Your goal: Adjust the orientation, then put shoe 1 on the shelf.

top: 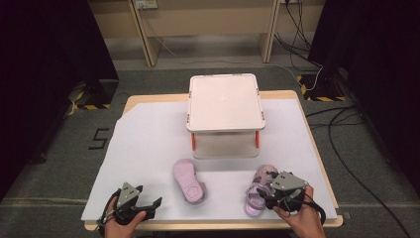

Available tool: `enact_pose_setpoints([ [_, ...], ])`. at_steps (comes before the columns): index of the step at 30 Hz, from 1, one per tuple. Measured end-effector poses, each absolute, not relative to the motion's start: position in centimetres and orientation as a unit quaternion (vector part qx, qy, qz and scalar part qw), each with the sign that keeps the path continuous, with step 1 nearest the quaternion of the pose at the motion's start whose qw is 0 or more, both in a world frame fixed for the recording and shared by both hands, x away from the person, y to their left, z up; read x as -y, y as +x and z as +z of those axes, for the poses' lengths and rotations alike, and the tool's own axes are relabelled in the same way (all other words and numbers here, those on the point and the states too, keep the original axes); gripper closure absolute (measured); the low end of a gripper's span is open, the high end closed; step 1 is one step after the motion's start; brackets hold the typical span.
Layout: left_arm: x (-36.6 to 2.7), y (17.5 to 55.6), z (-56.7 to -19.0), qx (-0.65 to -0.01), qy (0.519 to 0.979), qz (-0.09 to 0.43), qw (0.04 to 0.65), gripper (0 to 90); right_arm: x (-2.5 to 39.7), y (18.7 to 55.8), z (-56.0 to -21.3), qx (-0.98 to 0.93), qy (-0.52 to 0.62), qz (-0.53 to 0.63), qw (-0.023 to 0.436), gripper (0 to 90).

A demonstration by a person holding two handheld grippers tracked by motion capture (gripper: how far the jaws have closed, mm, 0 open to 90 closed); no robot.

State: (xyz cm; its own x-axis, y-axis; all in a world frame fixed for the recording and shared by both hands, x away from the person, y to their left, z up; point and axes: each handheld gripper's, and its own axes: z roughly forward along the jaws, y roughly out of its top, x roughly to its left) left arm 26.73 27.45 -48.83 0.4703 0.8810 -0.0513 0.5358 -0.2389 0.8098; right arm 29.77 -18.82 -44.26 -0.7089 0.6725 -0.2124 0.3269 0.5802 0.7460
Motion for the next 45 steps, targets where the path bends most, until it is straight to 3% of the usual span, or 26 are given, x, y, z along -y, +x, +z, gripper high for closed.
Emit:
enact_pose_setpoints([
  [5,-27.4,26.7,-48.8,-0.465,0.760,0.213,0.402,15.9,18.1,29.6,-44.8,-0.866,0.277,0.330,0.253,36.3],
  [14,-27.4,26.6,-48.8,-0.465,0.757,0.215,0.404,15.9,18.8,29.9,-44.8,-0.873,0.267,0.303,0.272,59.0],
  [21,-27.5,26.6,-48.8,-0.464,0.758,0.216,0.404,15.9,19.9,30.1,-44.4,-0.873,0.268,0.296,0.278,61.3],
  [25,-27.5,26.7,-48.8,-0.465,0.758,0.215,0.404,16.0,20.0,29.9,-44.5,-0.879,0.253,0.296,0.275,75.2],
  [28,-27.5,26.7,-48.7,-0.465,0.757,0.216,0.406,16.1,19.8,29.8,-44.4,-0.882,0.235,0.289,0.290,79.2],
  [35,-27.7,26.7,-48.7,-0.466,0.755,0.216,0.407,16.3,19.5,29.5,-44.0,-0.877,0.204,0.296,0.319,84.1],
  [45,-27.6,26.6,-48.6,-0.466,0.753,0.221,0.409,16.6,17.2,29.9,-42.5,-0.865,0.154,0.344,0.329,84.4],
])
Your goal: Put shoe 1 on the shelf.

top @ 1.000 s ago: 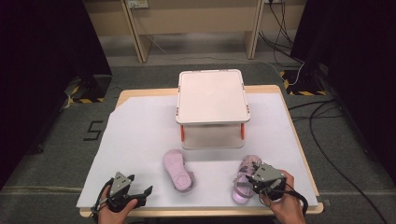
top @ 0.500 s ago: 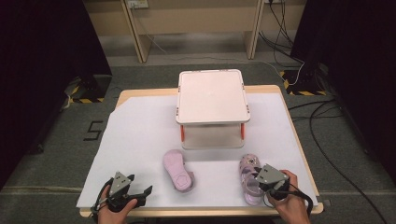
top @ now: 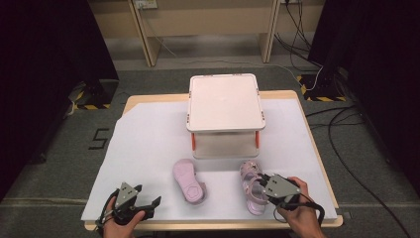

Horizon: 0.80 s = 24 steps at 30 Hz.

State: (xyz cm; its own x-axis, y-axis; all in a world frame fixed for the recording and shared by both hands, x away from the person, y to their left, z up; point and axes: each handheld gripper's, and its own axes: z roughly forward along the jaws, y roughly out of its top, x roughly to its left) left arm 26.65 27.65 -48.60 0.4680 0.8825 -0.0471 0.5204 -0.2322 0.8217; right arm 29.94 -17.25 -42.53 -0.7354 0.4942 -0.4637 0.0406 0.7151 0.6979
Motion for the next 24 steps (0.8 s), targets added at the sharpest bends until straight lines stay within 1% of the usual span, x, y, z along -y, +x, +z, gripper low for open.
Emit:
enact_pose_setpoints([
  [5,-27.7,26.7,-48.6,-0.467,0.749,0.222,0.414,16.6,15.4,31.9,-42.7,-0.861,0.140,0.353,0.339,84.3],
  [14,-27.7,26.6,-48.5,-0.466,0.749,0.222,0.416,16.6,11.1,36.1,-43.9,-0.858,0.115,0.349,0.358,84.3],
  [17,-27.7,26.5,-48.5,-0.464,0.751,0.222,0.414,16.6,10.1,37.3,-44.1,-0.856,0.109,0.346,0.369,84.3],
  [24,-27.7,26.5,-48.5,-0.464,0.752,0.222,0.413,16.6,8.4,39.8,-44.7,-0.853,0.113,0.345,0.374,84.2],
])
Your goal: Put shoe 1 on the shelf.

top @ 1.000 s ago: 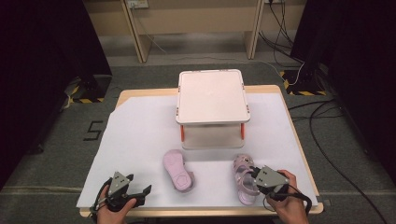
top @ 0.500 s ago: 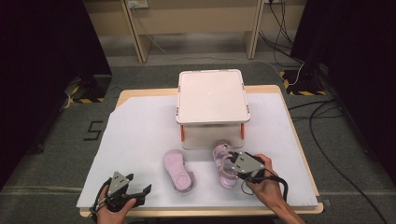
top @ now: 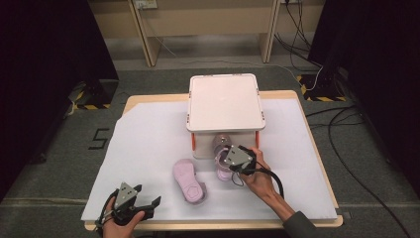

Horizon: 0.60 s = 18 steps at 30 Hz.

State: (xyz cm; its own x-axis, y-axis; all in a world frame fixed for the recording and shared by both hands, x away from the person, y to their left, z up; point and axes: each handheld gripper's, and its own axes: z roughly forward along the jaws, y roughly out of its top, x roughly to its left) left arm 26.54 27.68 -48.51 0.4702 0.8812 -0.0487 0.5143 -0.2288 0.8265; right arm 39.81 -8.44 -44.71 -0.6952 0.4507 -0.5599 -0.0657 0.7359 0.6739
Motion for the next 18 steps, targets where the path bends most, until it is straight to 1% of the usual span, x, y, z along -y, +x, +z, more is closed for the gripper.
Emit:
enact_pose_setpoints([
  [3,-27.7,26.6,-48.5,-0.464,0.752,0.222,0.412,16.6,7.7,40.7,-45.0,-0.854,0.110,0.341,0.377,84.1],
  [9,-27.6,26.5,-48.5,-0.463,0.752,0.223,0.413,16.6,6.5,42.2,-45.4,-0.850,0.113,0.326,0.399,83.7],
  [12,-27.6,26.5,-48.5,-0.462,0.754,0.221,0.412,16.6,6.3,42.9,-45.3,-0.850,0.115,0.316,0.405,81.4],
  [16,-27.5,26.5,-48.5,-0.461,0.755,0.220,0.411,16.6,6.3,43.4,-45.8,-0.848,0.129,0.313,0.408,68.5],
  [17,-27.5,26.5,-48.6,-0.461,0.755,0.220,0.411,16.6,6.3,43.3,-45.7,-0.844,0.136,0.314,0.414,60.4],
  [18,-27.6,26.5,-48.6,-0.461,0.756,0.220,0.410,16.6,6.4,43.2,-45.5,-0.840,0.142,0.315,0.419,57.1],
])
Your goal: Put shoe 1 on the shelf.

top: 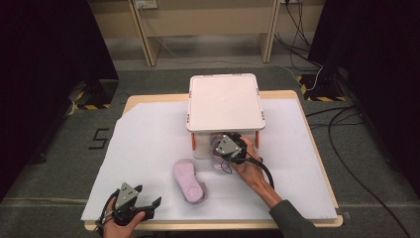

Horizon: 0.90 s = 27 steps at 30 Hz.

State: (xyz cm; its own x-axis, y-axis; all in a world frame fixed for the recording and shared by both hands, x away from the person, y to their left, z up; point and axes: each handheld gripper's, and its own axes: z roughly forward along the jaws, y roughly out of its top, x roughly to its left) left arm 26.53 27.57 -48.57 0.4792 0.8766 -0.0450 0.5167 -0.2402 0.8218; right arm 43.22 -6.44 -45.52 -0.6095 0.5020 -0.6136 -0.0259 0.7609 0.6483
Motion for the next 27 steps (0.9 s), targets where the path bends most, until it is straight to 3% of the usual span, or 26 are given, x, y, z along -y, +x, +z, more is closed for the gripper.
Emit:
enact_pose_setpoints([
  [6,-27.5,26.5,-48.6,-0.461,0.757,0.218,0.409,16.6,7.7,41.4,-44.1,-0.829,0.174,0.353,0.398,45.0],
  [12,-27.4,26.5,-48.6,-0.461,0.757,0.218,0.408,16.6,9.8,38.8,-43.6,-0.821,0.229,0.421,0.311,31.8],
  [16,-27.4,26.5,-48.6,-0.459,0.759,0.218,0.407,16.6,10.6,37.6,-45.1,-0.827,0.247,0.420,0.282,25.9],
  [24,-27.4,26.5,-48.6,-0.459,0.760,0.218,0.406,16.6,9.7,37.7,-48.3,-0.852,0.261,0.382,0.246,22.0],
  [27,-27.4,26.5,-48.6,-0.459,0.760,0.218,0.406,16.6,8.8,38.0,-49.0,-0.857,0.260,0.370,0.246,25.9],
])
